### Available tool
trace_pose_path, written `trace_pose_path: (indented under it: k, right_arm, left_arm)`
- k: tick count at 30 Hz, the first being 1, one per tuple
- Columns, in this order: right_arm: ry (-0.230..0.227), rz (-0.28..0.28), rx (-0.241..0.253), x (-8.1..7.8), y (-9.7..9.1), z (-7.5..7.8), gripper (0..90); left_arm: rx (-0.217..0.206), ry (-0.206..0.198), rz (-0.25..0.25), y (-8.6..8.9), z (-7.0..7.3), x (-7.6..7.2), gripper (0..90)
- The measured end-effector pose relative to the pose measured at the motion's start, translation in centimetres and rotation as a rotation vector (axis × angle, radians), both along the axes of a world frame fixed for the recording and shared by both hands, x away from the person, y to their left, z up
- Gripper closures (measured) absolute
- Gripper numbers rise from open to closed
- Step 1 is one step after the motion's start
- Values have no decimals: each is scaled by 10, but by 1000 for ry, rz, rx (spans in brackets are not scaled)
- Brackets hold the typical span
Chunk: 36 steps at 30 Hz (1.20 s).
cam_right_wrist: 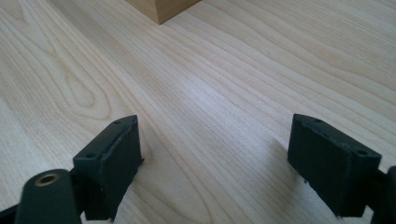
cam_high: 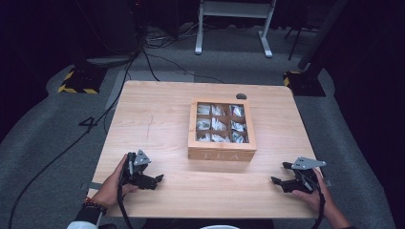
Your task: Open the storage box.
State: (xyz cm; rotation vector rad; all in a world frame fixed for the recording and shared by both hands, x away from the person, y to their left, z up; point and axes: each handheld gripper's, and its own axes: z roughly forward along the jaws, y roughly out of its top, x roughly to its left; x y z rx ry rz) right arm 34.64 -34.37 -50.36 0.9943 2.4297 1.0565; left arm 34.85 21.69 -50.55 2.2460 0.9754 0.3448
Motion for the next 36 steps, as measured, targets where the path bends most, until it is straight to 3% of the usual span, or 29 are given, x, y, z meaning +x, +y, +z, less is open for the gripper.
trace_pose_path:
  k: [1,5,11,13,15,17,18,25,31,36]
  right_arm:
    - [0,0,0,0,0,0,172]
    - [5,-10,-2,1,1,0,173]
    - [32,-3,-49,7,4,5,174]
    - [-2,-13,-70,7,5,8,219]
    - [3,10,-28,9,5,11,207]
    - [-24,9,-12,11,8,19,233]
    - [-37,15,20,13,10,25,245]
    - [-51,69,14,21,25,40,314]
    - [-76,88,31,30,37,51,313]
    - [-71,112,67,41,50,57,317]
  left_arm:
    - [0,0,0,0,0,0,0]
    - [1,-4,-76,-5,0,10,0]
    - [-1,-4,-93,-5,0,11,3]
    - [-1,-1,-92,-5,0,11,3]
    - [-1,-2,-93,-5,0,11,3]
    - [-2,-3,-94,-5,0,11,3]
    - [-2,-3,-94,-5,0,11,4]
    - [1,-4,-95,-4,0,11,5]
    - [-1,-3,-94,-3,0,10,5]
    - [-1,-3,-94,-4,0,10,5]
